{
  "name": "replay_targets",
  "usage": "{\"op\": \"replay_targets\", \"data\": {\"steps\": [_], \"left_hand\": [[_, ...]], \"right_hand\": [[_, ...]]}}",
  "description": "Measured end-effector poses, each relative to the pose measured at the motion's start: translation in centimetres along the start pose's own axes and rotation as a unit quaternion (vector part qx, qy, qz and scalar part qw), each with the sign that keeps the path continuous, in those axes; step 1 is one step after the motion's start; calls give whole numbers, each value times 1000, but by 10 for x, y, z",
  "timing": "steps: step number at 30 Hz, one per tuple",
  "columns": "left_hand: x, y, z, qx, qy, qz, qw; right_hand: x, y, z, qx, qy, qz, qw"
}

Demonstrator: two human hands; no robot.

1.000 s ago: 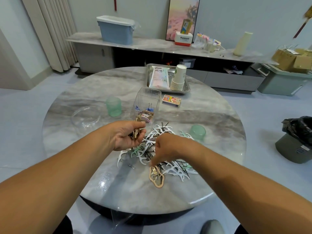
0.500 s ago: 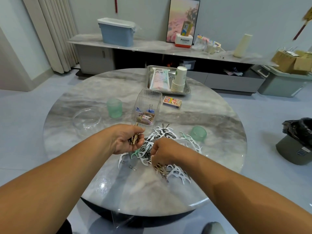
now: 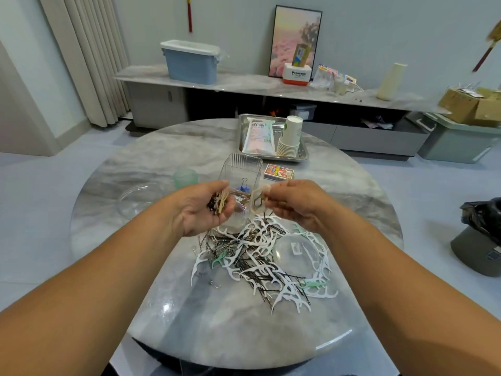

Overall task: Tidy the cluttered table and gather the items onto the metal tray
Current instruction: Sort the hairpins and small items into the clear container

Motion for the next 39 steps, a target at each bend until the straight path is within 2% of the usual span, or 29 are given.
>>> {"op": "replay_targets", "data": {"steps": [2,4,9,15,25,32,39], "left_hand": [[4,1,-18,-27,-48,-19,998],[9,5,-32,-52,-76,-38,995],[7,17,-44,-73,-83,-48,993],[-9,28,-56,-81,-96,-31,992],[-26,40,-41,-26,-81,-7,996],[-35,38,-34,-26,-188,-33,981],[-36,36,-36,-59,-221,-47,972]], "right_hand": [[0,7,13,72,45,-37,996],[-5,13,23,135,35,-68,988],[-23,30,35,195,35,-105,975],[-37,61,35,173,48,-110,978],[-12,73,19,129,45,-155,978],[-1,67,13,122,29,-152,980],[10,60,8,118,23,-151,981]]}}
Point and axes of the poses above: each hand's wrist, its own y-axis towards the middle knuckle, its own x-axis out of the back of the hand, z = x × y, the point moved 6 cm from there along y, towards the middle knuckle, and after that the axes turned 1 degree about -x, right-handed, at the moved point
